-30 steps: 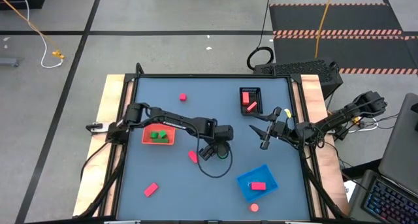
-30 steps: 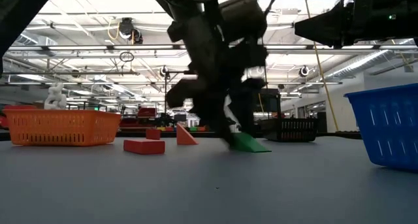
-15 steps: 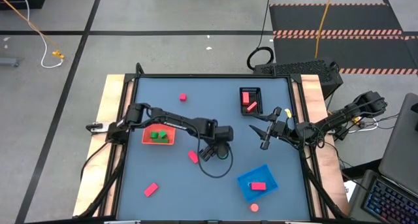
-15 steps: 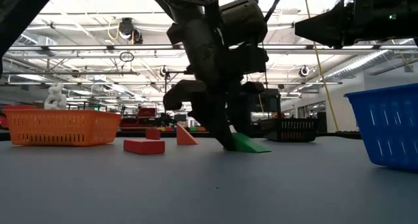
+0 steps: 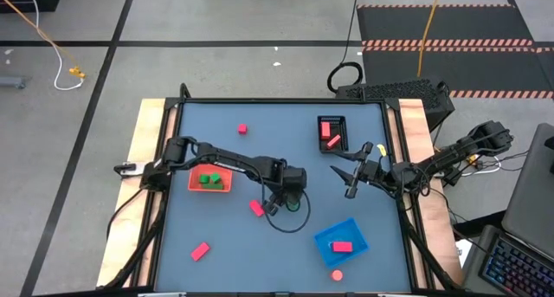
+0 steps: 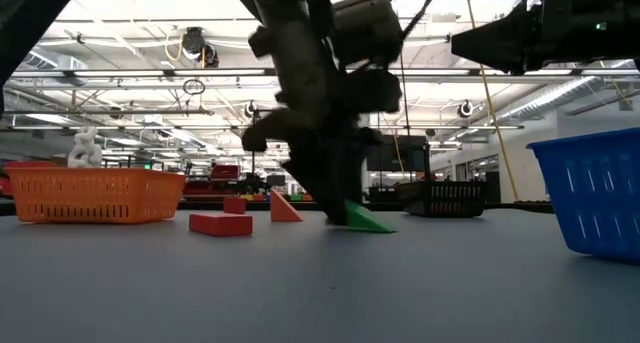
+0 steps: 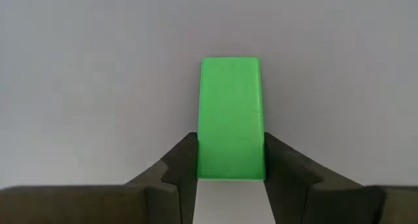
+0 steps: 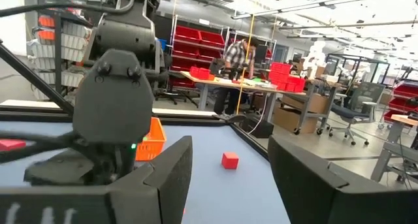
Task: Sort & place blocks by color
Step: Put the green block into the orange bin
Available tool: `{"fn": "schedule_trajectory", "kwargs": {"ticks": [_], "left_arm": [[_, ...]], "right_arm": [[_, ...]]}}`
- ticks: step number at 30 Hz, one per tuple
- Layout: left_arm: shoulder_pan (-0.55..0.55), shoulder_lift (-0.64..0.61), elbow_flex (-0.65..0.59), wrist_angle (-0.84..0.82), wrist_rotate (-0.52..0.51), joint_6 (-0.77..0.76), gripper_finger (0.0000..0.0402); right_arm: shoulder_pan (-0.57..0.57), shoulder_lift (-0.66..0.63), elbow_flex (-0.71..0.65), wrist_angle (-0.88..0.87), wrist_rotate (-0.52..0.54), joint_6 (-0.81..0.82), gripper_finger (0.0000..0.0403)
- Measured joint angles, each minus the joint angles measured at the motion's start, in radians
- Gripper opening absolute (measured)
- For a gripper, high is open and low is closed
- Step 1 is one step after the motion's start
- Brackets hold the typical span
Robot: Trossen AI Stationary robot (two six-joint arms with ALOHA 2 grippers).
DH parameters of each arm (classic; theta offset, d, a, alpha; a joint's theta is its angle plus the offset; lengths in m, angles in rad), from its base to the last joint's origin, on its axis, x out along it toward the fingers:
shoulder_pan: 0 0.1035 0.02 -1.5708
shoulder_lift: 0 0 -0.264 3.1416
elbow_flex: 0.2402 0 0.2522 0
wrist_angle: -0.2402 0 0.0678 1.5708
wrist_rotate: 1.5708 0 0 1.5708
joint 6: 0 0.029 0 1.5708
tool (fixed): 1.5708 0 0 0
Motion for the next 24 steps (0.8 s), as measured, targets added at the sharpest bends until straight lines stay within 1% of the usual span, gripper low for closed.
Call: {"fn": "schedule_trajectory", "kwargs": {"ticks": [4, 7, 11, 15, 18, 21, 24], "left_arm": [[0.016, -0.085, 0.004, -0.138, -0.024, -0.106, 0.0132], [0.022, -0.126, 0.002, -0.256, -0.053, -0.176, 0.0132], [0.018, -0.193, 0.003, -0.357, -0.089, -0.258, 0.0132], [0.011, -0.241, 0.003, -0.431, -0.1, -0.343, 0.0132], [0.009, -0.294, -0.003, -0.475, -0.134, -0.412, 0.0132], [0.007, -0.358, -0.065, -0.486, -0.156, -0.485, 0.0132], [0.007, -0.445, -0.166, -0.452, -0.156, -0.55, 0.0132]], "right_arm": [[0.0, 0.0, 0.0, -0.006, 0.0, 0.002, 0.0196], [0.0, 0.0, 0.0, -0.015, 0.0, 0.003, 0.0196], [0.0, 0.0, 0.0, -0.025, 0.0, 0.013, 0.0196], [0.0, 0.0, 0.0, -0.026, -0.001, 0.03, 0.0196], [0.0, 0.0, 0.0, -0.027, -0.001, 0.036, 0.0196], [0.0, 0.0, 0.0, -0.028, -0.001, 0.062, 0.0196], [0.0, 0.0, 0.0, -0.036, -0.001, 0.087, 0.0196]]}}
